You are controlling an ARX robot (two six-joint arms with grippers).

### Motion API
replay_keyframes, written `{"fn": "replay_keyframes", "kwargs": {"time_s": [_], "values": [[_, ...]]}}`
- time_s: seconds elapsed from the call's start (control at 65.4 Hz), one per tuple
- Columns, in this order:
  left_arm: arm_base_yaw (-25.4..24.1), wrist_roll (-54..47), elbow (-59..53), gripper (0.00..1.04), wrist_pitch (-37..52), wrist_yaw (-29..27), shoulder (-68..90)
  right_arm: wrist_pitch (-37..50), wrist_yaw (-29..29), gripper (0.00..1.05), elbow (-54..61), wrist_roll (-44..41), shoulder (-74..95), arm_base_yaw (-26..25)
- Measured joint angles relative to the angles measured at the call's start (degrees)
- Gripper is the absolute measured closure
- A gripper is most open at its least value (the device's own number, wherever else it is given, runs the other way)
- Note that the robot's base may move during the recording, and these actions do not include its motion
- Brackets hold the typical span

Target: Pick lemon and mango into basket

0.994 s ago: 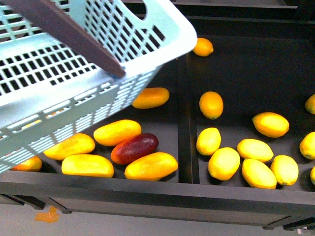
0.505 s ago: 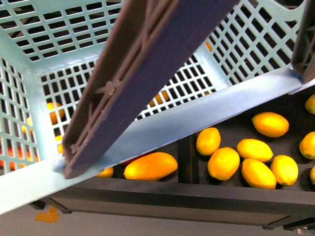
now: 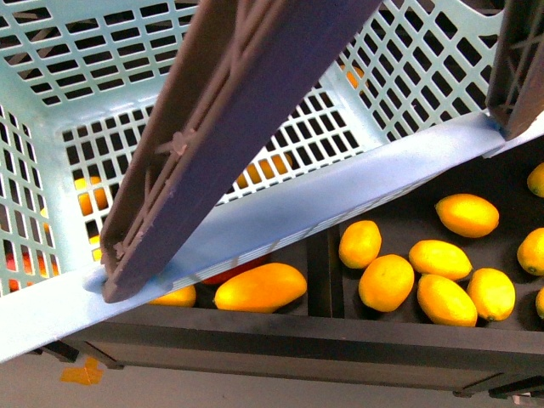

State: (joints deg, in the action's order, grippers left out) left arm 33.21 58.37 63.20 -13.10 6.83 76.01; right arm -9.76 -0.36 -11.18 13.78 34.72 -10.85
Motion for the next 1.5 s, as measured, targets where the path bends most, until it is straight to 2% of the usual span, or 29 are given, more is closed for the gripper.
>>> {"fn": "replay_keyframes", "kwargs": {"time_s": [0.076,0.184,0.352,0.566,0.841,1.208,1.499], "values": [[0.0,0.02,0.0,1.0,0.0,-0.04,-0.02,11.43,1.75,0.09,-1.92,0.0,13.38,0.02],[0.0,-0.02,0.02,1.0,-0.02,-0.42,-0.02,21.38,2.49,0.09,-6.49,1.2,29.83,1.92],[0.0,0.0,0.0,1.0,-0.02,-0.2,-0.02,26.27,1.38,0.09,-18.16,7.28,53.51,4.11],[0.0,0.0,0.0,1.0,-0.02,-0.2,-0.02,25.44,3.08,0.09,-34.07,16.15,76.13,6.1],[0.0,0.0,0.0,1.0,-0.02,-0.39,-0.02,20.31,5.53,0.09,-49.31,22.56,93.53,7.52],[0.0,0.0,0.02,1.0,-0.02,-0.24,-0.02,15.65,5.73,0.09,-62.18,26.71,104.21,8.07],[0.0,0.0,0.02,1.0,-0.02,-0.24,-0.02,13.7,5.29,0.09,-68.17,28.85,108.04,8.61]]}}
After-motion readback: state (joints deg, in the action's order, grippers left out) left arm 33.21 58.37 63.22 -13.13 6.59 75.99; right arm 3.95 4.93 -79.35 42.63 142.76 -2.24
